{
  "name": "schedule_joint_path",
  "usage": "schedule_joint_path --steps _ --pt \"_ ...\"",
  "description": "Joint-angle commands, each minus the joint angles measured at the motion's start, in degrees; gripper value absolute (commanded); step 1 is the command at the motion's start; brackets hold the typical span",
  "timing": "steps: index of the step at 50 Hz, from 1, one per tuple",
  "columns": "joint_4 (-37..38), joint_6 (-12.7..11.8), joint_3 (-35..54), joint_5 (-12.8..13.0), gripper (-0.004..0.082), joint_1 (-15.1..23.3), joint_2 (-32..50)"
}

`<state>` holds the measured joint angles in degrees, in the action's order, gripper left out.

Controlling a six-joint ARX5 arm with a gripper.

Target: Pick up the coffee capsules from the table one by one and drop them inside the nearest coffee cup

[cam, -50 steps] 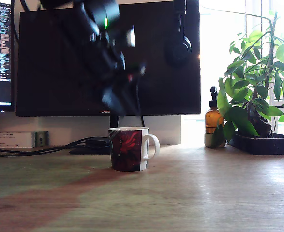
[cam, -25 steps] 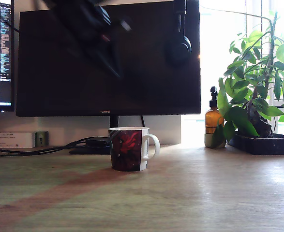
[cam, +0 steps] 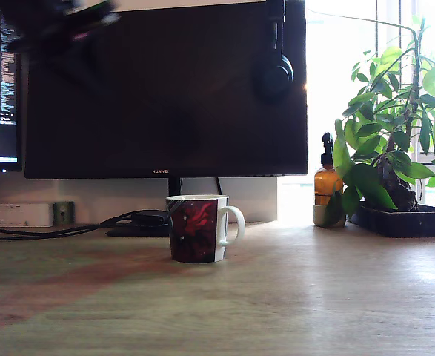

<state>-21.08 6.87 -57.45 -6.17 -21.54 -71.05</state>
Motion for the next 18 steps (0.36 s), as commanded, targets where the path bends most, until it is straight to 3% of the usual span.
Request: schedule_joint_path --steps 1,4,5,8,18 --pt "1.09 0.52 2.89 -0.74 -0.0019 1.44 3.10" --pt "1.70 0.52 5.01 -1.14 -0.0019 2.99 5.51" --pt "1.84 -1.22 5.70 -1.27 -0.0019 3.48 6.32" --pt "2.27 -2.14 7.96 -1.75 -0.0019 4.94 9.07" --pt "1.55 -2.64 13.81 -2.64 -0.0019 8.57 17.53"
